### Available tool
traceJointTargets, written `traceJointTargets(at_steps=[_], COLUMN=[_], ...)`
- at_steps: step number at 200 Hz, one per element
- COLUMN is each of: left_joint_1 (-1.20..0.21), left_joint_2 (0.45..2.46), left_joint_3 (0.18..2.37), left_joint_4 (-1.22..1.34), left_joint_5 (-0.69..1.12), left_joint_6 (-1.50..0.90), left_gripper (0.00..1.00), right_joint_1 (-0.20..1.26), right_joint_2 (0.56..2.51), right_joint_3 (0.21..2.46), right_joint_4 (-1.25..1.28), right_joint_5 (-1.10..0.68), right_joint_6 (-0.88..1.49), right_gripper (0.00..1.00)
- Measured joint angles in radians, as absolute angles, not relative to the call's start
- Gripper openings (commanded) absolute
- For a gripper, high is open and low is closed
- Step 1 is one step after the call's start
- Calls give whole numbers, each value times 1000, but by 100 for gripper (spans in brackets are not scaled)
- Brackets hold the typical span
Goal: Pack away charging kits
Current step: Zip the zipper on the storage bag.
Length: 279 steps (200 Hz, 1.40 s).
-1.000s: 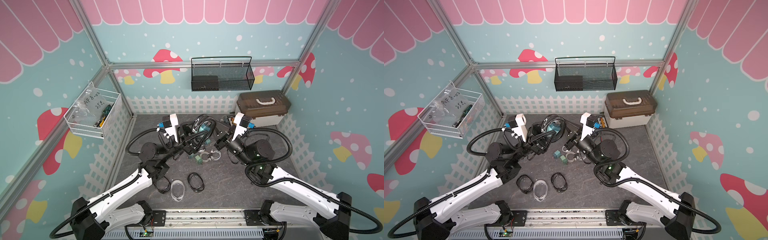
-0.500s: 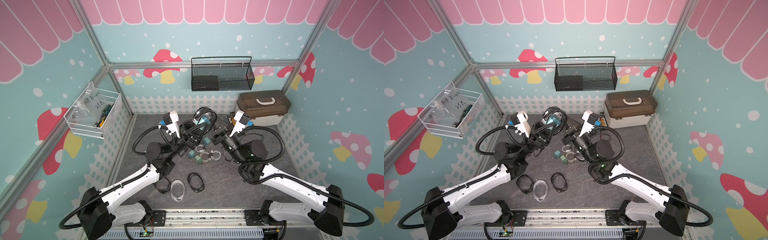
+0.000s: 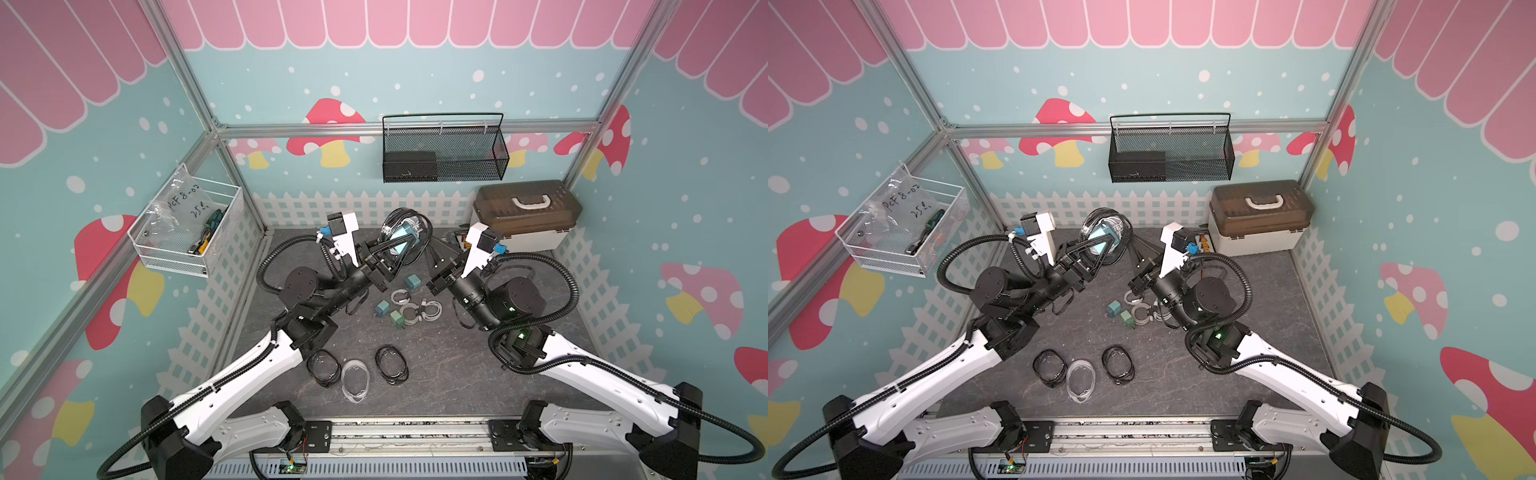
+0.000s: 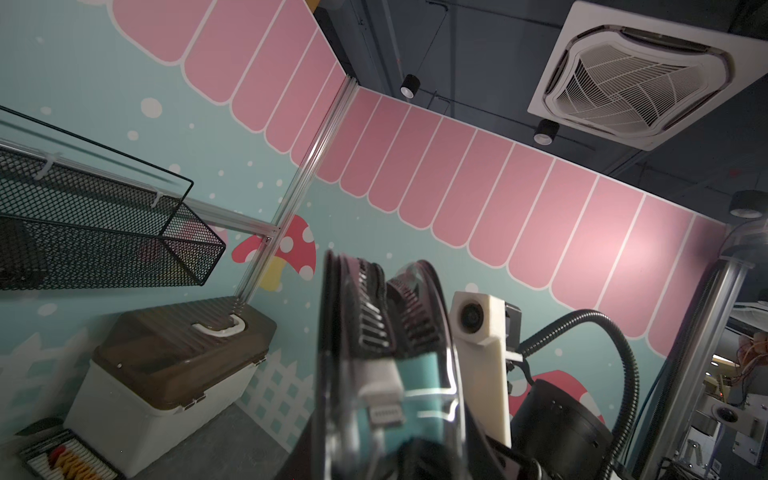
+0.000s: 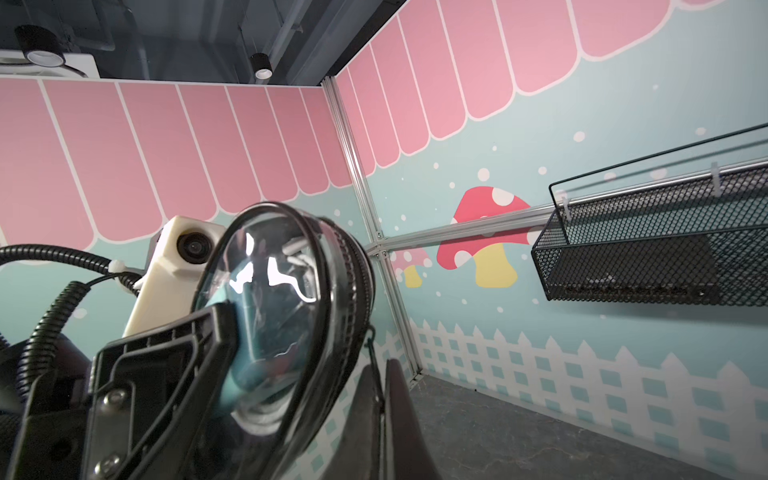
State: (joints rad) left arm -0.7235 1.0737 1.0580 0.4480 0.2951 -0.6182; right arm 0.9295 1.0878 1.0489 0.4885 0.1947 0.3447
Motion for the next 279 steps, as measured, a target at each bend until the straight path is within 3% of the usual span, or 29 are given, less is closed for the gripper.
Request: traceJointTargets(at_steps=[42, 77, 96, 123, 146, 238, 279], left_joint_1=[-700, -689, -686, -675, -668, -667, -667], left_joint_2=[962, 905, 887, 883, 909, 979, 986], left_joint_3=[1144, 1134, 1132, 1149, 1201, 1275, 1275], left_joint_4=[40, -148, -202, -244, -259, -259, -258], left_joint_5=[331, 392, 399, 397, 398, 416, 415], left_joint_6=[-540, -523, -514, -487, -470, -458, -455], left_gripper=[0, 0, 0, 0, 0, 0, 0], right_joint_1=[903, 894, 890, 890, 890, 890, 890], right_joint_2=[1072, 1098, 1099, 1036, 941, 1130, 1143], right_joint_3=[1183, 1269, 1275, 1161, 1001, 1139, 1179], right_joint_4=[295, 189, 110, 78, 82, 75, 78], right_joint_5=[184, 128, 79, 24, -4, -157, -177], right_joint_6=[68, -104, -141, -135, -115, -7, 26], right_gripper=[0, 0, 29, 42, 47, 50, 25])
